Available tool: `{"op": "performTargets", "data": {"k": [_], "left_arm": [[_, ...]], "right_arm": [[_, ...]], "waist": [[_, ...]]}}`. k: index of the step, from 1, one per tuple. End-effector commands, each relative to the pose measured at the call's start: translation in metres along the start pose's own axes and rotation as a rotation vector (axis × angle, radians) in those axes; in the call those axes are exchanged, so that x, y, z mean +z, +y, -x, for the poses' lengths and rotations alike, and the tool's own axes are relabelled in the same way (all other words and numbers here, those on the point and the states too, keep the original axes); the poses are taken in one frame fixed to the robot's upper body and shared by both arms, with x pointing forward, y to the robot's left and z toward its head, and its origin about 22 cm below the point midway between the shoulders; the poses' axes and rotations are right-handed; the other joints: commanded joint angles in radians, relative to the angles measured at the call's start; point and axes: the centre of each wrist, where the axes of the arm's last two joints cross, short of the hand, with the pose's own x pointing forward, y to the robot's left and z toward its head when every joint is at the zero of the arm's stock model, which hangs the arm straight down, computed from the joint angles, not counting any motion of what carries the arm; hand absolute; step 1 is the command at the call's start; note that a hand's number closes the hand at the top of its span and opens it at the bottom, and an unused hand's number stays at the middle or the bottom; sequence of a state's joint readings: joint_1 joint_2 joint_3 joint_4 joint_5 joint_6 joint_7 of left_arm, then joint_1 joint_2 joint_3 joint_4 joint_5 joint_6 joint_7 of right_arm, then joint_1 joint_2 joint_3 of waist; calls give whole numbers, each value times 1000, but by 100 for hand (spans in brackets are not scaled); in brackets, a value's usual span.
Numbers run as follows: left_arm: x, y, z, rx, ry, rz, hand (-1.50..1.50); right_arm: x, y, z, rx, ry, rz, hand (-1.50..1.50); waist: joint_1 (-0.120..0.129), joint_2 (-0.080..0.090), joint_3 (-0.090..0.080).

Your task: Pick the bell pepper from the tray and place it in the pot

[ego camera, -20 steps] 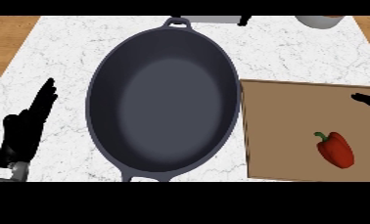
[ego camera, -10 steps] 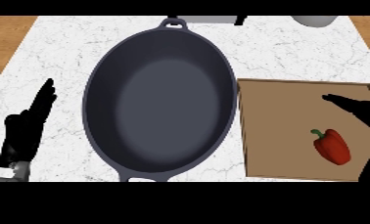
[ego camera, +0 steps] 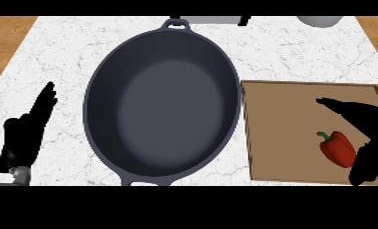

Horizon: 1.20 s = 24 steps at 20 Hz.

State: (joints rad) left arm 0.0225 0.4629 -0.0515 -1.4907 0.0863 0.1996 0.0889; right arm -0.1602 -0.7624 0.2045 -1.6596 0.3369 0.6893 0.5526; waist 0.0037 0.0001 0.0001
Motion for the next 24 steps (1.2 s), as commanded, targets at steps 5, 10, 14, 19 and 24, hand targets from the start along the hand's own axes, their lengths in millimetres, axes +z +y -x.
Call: {"op": "performTargets", "data": {"k": [5,10,14,19,24], "left_arm": [[-9,4,-7,8,-7,10,0],[8,9,-16,-8,-3,5,0],[24,4,-15,13,-12,-3,0],[-5,2,-11,-13,3,4,0],[-12,8,-8,12,-7,-11,0]], "right_arm": [[-35,19,0,23,25,-34,-150],[-30,33,20,38,39,-8,-150],[-26,42,5,14,48,-21,-150],[-47,44,10,90,-18,-46,150],[-53,37,16,90,-55,-7,150]], "waist": [[1,0,0],[0,-1,0],[-2,-2,0],[-2,0,0],[-2,1,0]]}}
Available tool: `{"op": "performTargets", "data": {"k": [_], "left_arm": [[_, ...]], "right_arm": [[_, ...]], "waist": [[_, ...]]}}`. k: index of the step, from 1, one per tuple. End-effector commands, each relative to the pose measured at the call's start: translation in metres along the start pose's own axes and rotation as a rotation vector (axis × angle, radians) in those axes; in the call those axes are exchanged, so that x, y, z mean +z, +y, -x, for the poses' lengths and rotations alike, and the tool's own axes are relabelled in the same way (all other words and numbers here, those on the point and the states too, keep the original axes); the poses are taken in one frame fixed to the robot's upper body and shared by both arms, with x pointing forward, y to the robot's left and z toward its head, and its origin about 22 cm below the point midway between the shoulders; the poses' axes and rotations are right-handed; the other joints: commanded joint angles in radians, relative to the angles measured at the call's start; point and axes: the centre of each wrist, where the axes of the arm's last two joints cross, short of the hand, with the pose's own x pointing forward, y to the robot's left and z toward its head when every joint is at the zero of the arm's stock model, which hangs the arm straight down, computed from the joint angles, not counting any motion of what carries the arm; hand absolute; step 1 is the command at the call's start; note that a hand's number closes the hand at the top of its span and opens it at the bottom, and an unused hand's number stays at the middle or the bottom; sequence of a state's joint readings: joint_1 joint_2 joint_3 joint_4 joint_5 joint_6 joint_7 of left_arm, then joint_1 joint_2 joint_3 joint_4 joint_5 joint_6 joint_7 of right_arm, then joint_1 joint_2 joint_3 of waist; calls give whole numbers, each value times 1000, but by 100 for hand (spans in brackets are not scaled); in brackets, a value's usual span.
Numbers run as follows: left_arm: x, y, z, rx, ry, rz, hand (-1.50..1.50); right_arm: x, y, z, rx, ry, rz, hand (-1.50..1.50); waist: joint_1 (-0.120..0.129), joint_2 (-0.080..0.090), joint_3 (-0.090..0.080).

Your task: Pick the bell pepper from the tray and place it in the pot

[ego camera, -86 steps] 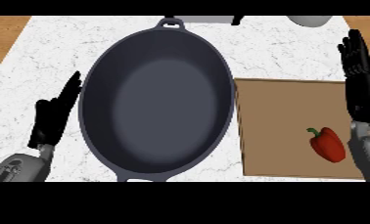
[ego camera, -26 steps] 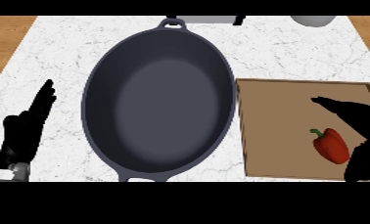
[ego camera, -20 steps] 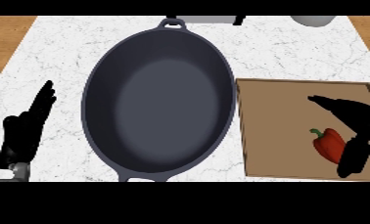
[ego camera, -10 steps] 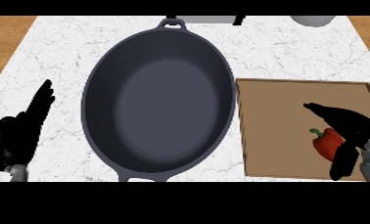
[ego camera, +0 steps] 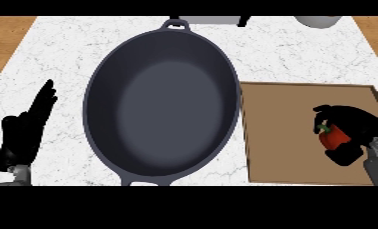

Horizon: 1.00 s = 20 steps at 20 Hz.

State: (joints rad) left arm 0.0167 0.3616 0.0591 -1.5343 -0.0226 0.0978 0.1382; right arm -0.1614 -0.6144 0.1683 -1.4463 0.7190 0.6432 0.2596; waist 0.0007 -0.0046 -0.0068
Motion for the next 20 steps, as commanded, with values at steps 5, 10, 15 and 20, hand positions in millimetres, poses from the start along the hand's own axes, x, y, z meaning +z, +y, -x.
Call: {"op": "performTargets", "data": {"k": [5,10,15,20], "left_arm": [[-3,-16,11,-6,0,6,0],[-5,8,1,-12,2,9,0],[-8,-9,-9,-21,-36,60,0],[-9,-11,-3,-21,1,66,0]], "right_arm": [[-4,-9,-2,0,-40,-18,150],[15,32,-125,47,-256,49,150],[63,47,-255,139,-562,162,150],[109,61,-300,187,-557,408,150]], "waist": [[1,5,7],[6,0,4],[73,-7,1],[61,-13,2]]}}
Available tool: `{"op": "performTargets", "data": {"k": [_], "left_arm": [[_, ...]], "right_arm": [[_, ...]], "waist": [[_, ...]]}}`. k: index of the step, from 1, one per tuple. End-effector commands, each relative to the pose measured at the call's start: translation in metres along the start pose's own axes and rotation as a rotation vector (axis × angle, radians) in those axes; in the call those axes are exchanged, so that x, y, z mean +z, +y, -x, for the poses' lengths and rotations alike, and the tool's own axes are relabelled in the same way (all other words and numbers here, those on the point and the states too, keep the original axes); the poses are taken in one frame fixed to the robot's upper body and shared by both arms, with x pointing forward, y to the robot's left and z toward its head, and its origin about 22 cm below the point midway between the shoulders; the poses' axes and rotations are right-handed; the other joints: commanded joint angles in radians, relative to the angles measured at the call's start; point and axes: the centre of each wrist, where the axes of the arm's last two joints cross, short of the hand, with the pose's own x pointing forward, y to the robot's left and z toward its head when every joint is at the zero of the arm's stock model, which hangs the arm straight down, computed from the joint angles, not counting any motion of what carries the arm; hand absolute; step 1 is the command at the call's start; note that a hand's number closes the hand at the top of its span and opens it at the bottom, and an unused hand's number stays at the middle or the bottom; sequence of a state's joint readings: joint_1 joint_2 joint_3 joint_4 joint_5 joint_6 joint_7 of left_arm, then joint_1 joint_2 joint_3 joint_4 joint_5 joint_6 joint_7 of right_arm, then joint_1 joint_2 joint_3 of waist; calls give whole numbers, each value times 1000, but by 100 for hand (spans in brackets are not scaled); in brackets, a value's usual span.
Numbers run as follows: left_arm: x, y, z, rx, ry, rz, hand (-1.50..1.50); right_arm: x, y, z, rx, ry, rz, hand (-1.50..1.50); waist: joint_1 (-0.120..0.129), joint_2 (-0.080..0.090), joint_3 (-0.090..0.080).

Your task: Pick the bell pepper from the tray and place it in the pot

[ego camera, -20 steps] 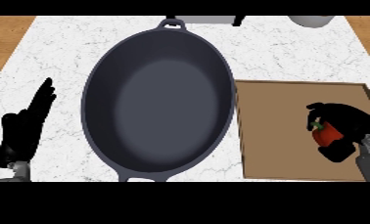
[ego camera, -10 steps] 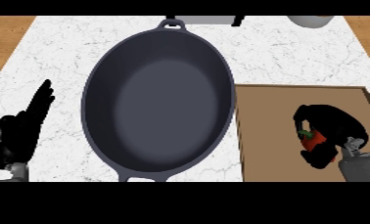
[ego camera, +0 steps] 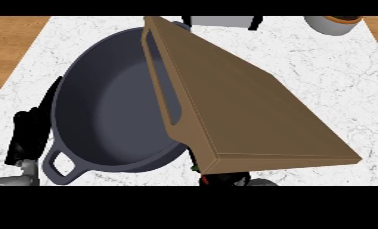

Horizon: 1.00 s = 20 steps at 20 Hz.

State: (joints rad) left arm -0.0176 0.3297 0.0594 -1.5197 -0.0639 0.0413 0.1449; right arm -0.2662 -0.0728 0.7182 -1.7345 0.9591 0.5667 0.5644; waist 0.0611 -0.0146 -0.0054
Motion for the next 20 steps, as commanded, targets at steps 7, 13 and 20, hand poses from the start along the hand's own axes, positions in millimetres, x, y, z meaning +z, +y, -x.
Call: {"op": "performTargets", "data": {"k": [7,13,20], "left_arm": [[1,2,7,-2,19,-8,0],[1,-14,2,-3,2,-3,0],[-6,-18,10,2,10,-9,0]], "right_arm": [[54,-22,-98,71,28,592,150],[56,-36,-107,-103,47,707,150],[48,-62,-116,-211,40,803,150]], "waist": [[-15,-10,1],[-2,6,2],[-13,12,0]]}}
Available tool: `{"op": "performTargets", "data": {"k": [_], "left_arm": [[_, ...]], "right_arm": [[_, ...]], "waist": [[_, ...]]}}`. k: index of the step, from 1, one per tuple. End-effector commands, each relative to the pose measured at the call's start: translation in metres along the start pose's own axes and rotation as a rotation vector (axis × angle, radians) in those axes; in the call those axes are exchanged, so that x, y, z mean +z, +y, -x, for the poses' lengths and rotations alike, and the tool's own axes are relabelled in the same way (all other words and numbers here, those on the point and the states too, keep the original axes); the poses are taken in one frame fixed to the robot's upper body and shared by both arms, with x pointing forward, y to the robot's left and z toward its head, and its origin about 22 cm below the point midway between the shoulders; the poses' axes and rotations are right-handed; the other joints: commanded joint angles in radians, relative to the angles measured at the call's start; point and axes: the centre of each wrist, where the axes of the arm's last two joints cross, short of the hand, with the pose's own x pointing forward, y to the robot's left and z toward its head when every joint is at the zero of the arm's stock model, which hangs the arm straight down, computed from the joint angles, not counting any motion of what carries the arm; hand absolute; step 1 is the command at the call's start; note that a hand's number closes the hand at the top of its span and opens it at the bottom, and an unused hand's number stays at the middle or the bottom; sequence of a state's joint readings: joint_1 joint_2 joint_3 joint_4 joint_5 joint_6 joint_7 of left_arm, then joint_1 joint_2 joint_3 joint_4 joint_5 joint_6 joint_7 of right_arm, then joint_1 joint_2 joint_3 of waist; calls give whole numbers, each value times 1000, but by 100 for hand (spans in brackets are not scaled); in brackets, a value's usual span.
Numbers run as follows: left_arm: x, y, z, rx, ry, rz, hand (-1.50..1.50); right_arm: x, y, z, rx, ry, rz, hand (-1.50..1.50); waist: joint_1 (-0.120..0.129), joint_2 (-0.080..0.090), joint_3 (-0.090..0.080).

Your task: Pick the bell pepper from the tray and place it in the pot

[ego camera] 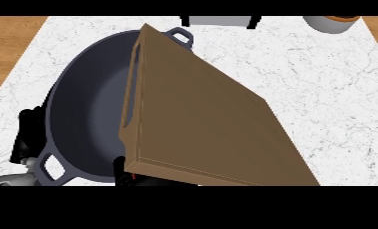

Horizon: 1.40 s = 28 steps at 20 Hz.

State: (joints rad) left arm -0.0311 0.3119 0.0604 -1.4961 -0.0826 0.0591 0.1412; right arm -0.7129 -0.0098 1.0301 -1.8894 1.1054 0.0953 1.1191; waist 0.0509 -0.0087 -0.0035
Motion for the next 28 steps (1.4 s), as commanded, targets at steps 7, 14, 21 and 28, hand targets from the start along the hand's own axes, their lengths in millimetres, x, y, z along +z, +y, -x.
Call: {"op": "performTargets", "data": {"k": [7,14,21,28], "left_arm": [[1,-1,-7,-2,-31,20,0],[3,9,-3,-2,-13,10,0],[3,3,5,5,-28,9,0],[-7,-10,-7,8,-39,25,0]], "right_arm": [[-75,-20,-14,-125,154,89,150],[-145,-8,5,-111,172,97,150],[-180,39,31,-25,197,32,150],[-196,65,67,-62,232,-28,150]], "waist": [[11,9,0],[-3,15,2],[11,20,1],[24,28,1]]}}
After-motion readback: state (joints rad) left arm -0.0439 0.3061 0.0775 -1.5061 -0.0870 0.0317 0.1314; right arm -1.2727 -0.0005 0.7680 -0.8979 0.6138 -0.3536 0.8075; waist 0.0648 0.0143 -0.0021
